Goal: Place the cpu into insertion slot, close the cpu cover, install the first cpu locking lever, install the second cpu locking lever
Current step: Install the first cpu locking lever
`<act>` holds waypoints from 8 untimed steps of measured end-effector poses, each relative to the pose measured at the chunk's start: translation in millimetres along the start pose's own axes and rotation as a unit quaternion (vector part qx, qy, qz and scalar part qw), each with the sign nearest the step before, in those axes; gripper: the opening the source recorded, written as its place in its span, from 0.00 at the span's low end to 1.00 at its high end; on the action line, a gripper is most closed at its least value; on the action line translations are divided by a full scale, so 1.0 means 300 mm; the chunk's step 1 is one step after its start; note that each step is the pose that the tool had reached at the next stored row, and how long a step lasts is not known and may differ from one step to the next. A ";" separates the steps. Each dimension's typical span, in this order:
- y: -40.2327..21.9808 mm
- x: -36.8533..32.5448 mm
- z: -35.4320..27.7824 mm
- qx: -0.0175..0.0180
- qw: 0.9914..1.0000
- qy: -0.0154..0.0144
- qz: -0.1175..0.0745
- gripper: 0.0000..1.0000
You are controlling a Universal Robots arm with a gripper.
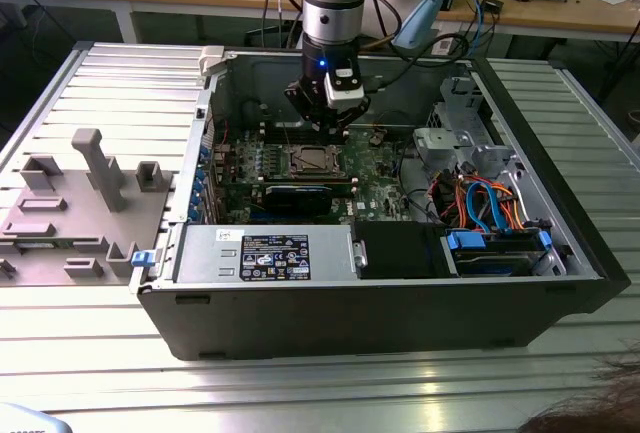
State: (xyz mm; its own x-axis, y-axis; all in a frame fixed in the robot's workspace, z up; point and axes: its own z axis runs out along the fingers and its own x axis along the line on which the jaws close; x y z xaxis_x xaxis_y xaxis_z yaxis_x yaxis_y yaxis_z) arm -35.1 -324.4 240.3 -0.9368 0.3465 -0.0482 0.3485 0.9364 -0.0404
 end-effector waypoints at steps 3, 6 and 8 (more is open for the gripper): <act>0.000 0.000 0.000 0.000 1.000 0.000 -0.004 0.11; 0.000 0.000 0.000 0.000 1.000 0.000 -0.009 0.11; 0.000 0.000 0.000 -0.001 1.000 -0.001 -0.014 0.11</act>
State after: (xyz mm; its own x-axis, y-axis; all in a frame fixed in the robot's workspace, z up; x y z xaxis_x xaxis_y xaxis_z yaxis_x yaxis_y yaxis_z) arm -35.1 -324.4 240.3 -0.9462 0.3200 -0.0481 0.3220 0.9459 -0.0404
